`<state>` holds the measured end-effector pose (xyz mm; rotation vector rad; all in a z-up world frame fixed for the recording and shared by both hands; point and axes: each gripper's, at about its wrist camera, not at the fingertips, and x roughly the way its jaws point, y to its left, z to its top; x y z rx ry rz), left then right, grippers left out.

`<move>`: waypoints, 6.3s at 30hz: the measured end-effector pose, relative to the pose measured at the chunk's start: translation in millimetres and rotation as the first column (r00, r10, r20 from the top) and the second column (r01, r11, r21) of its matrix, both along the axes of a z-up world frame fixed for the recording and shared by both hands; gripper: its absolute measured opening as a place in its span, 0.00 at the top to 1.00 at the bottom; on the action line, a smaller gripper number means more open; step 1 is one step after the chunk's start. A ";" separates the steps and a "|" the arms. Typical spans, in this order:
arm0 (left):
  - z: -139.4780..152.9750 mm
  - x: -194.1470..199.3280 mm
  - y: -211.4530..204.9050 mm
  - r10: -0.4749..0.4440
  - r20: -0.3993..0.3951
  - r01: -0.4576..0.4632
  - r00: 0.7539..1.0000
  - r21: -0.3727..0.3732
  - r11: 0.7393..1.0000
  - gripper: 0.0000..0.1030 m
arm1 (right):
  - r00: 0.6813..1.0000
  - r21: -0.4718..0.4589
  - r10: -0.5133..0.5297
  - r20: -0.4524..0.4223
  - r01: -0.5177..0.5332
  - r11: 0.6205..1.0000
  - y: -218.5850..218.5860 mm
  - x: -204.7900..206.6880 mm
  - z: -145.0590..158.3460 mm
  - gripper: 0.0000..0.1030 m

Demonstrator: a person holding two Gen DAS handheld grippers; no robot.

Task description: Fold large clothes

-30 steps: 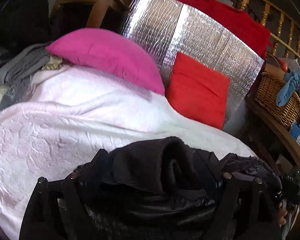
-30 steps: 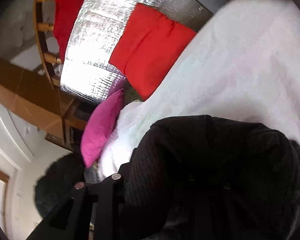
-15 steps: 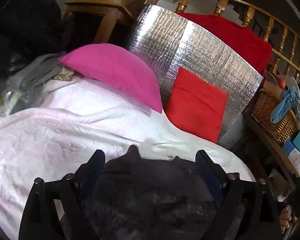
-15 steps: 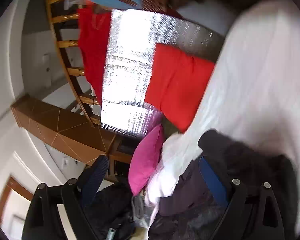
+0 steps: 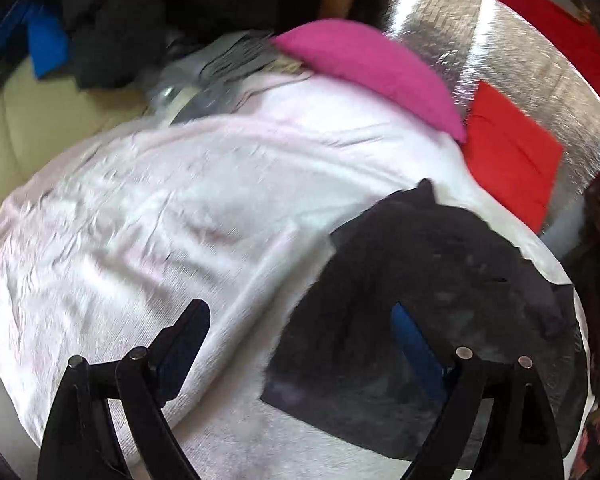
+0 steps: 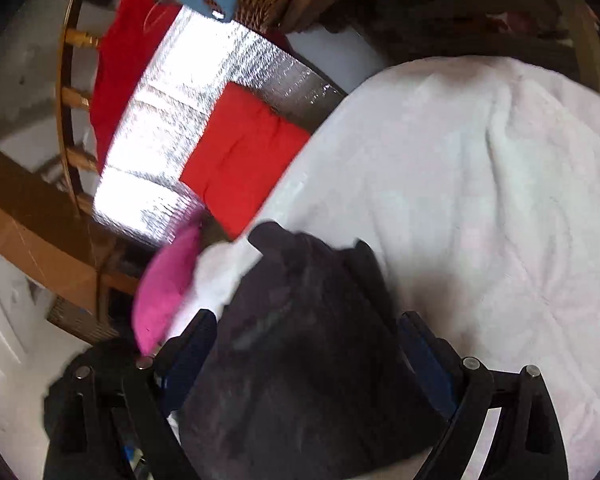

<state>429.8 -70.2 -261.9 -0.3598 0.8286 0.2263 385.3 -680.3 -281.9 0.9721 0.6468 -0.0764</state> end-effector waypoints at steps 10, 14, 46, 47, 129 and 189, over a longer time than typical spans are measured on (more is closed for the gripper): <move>-23.8 29.8 -5.0 -0.073 -0.067 0.076 0.995 0.049 0.996 0.19 | 0.978 -0.158 0.047 -0.205 -0.081 0.984 28.0 33.0 -41.3 0.40; -27.9 38.9 -4.5 -0.049 -0.066 0.055 0.997 0.099 0.994 0.30 | 0.988 -0.172 -0.006 -0.153 -0.021 0.985 24.7 34.3 -30.8 0.53; -45.7 -55.4 -36.7 -0.205 -0.032 0.165 0.978 -0.476 0.864 0.17 | 0.981 0.322 0.193 0.003 -0.183 0.929 120.7 -45.9 -60.1 0.22; -48.8 -51.0 -36.7 -0.191 -0.032 0.151 0.981 -0.490 0.858 0.17 | 0.985 0.329 0.174 -0.008 -0.162 0.930 119.7 -43.0 -65.1 0.22; 16.3 -135.4 28.6 -0.160 0.047 0.166 0.986 -0.240 0.957 0.37 | 0.918 -0.054 0.395 0.030 -0.393 0.918 114.4 -136.7 18.4 0.29; -29.8 113.5 -64.3 -0.241 -0.100 0.252 0.965 0.127 0.959 0.66 | 0.964 -0.186 0.237 -0.125 -0.257 0.948 66.9 139.3 -14.3 0.15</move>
